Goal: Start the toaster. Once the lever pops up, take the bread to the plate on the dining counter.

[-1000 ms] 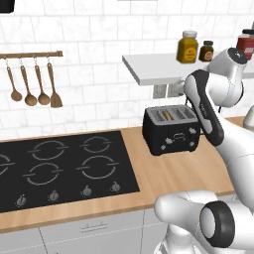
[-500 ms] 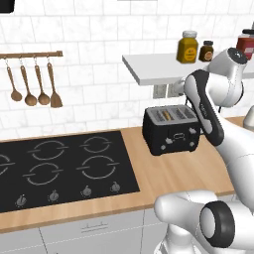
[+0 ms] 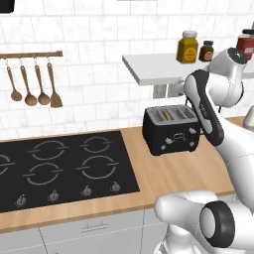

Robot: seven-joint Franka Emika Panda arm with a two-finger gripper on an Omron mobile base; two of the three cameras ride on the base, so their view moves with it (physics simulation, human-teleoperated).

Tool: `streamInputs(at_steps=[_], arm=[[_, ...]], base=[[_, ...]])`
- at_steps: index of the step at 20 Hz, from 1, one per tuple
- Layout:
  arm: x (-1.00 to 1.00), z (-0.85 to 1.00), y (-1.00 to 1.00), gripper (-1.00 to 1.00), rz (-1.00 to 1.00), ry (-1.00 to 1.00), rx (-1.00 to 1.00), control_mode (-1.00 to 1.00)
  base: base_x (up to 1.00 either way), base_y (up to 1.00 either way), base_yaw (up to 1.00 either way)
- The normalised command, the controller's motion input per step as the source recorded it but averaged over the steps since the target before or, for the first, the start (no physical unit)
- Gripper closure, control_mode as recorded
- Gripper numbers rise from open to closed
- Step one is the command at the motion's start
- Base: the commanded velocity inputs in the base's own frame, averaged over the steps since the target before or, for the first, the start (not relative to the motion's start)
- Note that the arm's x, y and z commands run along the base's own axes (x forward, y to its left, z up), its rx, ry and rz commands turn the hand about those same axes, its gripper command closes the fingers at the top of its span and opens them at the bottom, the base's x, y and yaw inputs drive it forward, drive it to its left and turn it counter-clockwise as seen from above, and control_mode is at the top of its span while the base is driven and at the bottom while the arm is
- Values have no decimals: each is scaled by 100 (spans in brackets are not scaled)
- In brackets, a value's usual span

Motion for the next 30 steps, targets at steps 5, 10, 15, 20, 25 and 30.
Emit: streamInputs(at_steps=[5,10,15,20,25,30], arm=[[0,0,0,-100,0,0,0,-100],[0,0,0,-100,0,0,0,-100],[0,0,0,-100,0,0,0,-100],[0,0,0,-100,0,0,0,-100],[0,0,0,-100,0,0,0,-100],[0,0,0,-100,0,0,0,-100]], base=[[0,0,0],[0,0,0],[0,0,0],[0,0,0],[0,0,0],[0,0,0]])
